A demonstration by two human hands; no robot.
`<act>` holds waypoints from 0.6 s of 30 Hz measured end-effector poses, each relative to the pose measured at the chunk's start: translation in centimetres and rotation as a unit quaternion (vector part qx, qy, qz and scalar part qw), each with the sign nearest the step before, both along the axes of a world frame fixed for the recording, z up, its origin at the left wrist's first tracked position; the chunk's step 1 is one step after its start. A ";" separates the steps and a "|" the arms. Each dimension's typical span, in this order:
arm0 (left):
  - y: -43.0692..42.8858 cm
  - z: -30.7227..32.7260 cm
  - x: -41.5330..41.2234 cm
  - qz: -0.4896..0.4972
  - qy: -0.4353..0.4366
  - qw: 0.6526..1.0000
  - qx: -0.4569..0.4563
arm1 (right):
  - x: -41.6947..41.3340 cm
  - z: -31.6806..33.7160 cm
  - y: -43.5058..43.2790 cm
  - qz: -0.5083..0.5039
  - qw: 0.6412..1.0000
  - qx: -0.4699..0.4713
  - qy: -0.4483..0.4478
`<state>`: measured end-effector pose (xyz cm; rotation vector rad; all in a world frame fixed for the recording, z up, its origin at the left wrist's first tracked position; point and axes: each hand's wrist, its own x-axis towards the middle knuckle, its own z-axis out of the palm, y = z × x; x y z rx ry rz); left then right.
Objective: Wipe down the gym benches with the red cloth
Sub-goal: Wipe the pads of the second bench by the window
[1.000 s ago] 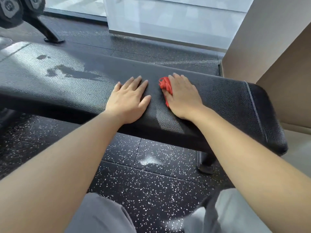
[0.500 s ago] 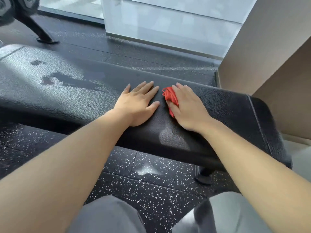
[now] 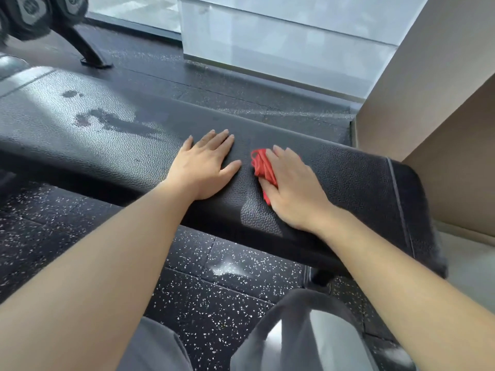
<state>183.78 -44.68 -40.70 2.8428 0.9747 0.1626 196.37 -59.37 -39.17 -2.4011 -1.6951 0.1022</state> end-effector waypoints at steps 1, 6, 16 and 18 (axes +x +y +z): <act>0.0 0.0 0.0 0.001 -0.002 1.000 0.000 | -0.3 0.0 -0.7 0.007 1.000 0.001 0.001; 0.3 0.0 0.1 0.000 -0.009 1.000 -0.005 | 0.8 -0.3 0.8 0.009 1.000 -0.001 -0.003; 0.7 -0.1 0.5 0.003 -0.030 1.000 -0.009 | 5.2 0.5 12.1 -0.085 0.996 -0.020 0.027; 0.7 -0.1 0.5 0.004 -0.029 1.000 -0.009 | 5.5 0.8 13.2 -0.094 0.994 -0.041 0.031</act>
